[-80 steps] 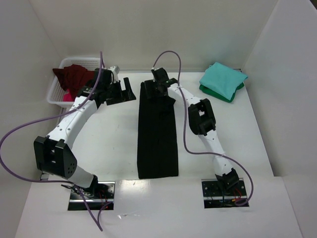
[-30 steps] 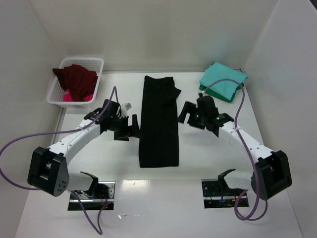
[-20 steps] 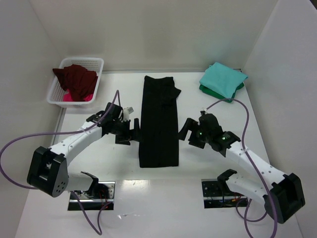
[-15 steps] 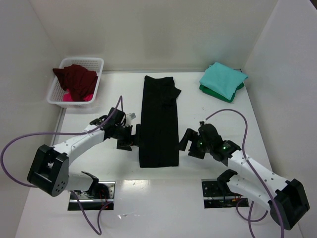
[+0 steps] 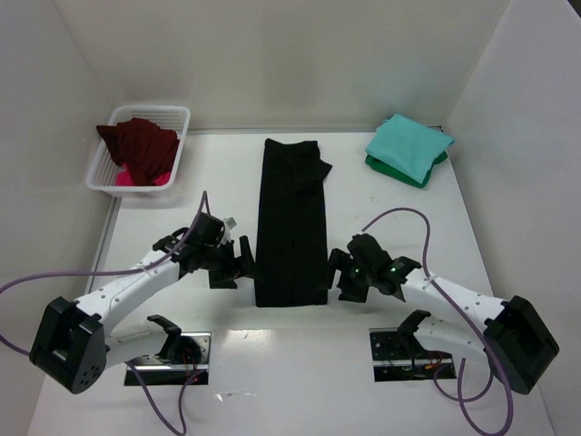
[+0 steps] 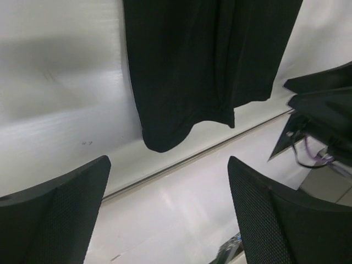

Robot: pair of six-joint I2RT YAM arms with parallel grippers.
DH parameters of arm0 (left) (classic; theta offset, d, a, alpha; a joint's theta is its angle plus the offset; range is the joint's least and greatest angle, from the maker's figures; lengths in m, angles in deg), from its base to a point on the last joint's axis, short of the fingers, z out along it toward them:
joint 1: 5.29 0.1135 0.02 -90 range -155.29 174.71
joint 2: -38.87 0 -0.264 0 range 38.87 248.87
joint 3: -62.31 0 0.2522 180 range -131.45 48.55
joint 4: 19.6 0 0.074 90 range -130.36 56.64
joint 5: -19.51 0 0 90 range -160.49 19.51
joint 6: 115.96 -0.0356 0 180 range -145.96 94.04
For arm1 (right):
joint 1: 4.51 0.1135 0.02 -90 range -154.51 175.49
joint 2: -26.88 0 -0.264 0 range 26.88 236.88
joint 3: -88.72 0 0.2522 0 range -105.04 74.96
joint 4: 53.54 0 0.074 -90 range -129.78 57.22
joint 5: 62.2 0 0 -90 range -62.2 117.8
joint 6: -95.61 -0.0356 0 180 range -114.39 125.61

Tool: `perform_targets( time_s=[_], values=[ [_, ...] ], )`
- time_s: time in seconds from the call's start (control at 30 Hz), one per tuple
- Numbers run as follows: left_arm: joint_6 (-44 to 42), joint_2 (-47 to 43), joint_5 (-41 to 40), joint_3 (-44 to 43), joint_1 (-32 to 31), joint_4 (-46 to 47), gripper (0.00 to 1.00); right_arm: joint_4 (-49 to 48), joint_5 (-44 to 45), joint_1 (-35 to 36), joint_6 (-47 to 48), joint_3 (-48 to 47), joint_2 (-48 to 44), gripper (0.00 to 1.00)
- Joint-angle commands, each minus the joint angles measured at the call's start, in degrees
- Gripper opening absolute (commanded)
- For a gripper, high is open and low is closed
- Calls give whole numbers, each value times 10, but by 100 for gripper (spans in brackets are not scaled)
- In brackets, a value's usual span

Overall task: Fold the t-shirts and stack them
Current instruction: Grab the bottom of the folded rectangular tshirt with both arms

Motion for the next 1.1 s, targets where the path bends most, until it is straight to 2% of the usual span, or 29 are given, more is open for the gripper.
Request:
perform_targets(
  time_s=[0.0, 0.23, 0.33, 0.43, 0.63, 0.83, 1.07],
  values=[
    [47, -10, -21, 21, -3, 5, 92, -40, 11, 17, -12, -17, 28, 83],
    [41, 32, -33, 16, -24, 6, 90, -56, 11, 40, -12, -41, 100, 71],
    [41, 48, -38, 16, -31, 11, 87, -62, 11, 52, -17, -49, 123, 68],
    [47, 75, -38, 16, -63, 31, 87, -62, 17, 57, -17, -55, 141, 67],
    [83, 116, -67, 5, -116, 50, 85, -49, 27, 57, -22, -51, 133, 59],
    [96, 115, -96, 5, -118, 50, 79, -49, 33, 57, -28, -44, 125, 49],
    [100, 146, -101, 3, -118, 58, 69, -49, 33, 57, -28, -37, 120, 44]
  ],
)
